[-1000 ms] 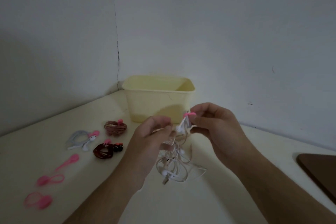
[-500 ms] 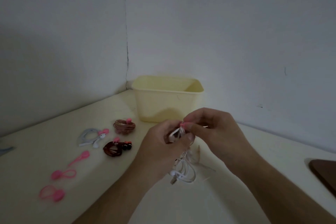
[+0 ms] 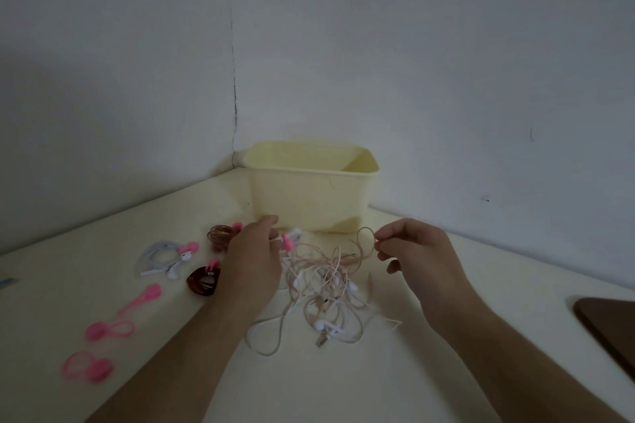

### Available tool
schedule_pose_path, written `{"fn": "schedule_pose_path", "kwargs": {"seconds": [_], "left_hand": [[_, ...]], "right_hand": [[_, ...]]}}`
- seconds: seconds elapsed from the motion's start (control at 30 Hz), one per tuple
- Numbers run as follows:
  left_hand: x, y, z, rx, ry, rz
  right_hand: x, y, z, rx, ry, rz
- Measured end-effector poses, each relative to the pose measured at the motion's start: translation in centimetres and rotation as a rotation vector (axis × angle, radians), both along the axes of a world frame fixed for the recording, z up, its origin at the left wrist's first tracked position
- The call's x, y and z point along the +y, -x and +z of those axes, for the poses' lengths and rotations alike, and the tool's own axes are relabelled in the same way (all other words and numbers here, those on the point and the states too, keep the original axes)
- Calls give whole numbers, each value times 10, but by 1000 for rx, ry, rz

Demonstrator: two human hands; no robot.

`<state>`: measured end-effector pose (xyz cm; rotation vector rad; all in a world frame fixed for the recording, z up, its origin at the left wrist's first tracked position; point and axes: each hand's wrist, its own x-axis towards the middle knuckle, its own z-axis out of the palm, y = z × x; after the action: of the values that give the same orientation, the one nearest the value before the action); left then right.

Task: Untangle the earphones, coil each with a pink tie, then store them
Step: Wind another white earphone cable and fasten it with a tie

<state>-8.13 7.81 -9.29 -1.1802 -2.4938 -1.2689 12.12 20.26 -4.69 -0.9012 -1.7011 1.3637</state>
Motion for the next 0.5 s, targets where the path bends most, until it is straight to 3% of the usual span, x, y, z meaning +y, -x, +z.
{"fn": "schedule_pose_path", "kwargs": {"seconds": [0.1,0.27,0.33,0.43,0.5], "left_hand": [[-2,-5,-1,35,45,9],[-11,-18,11,135,-129,-31],[-13,-26,14,83,-190,-123],[-11,-39,8,-46,-128,-264],[-9,-42,1,-83,-80,-283]], "right_hand": [[3,1,-5,-56,-42,-33],[2,2,-11,-113,-182,-75],[0,4,-13,-212,-291,-35],[-4,10,-20,-435,-396,93],[-5,8,-21,-403,-366,122]]}}
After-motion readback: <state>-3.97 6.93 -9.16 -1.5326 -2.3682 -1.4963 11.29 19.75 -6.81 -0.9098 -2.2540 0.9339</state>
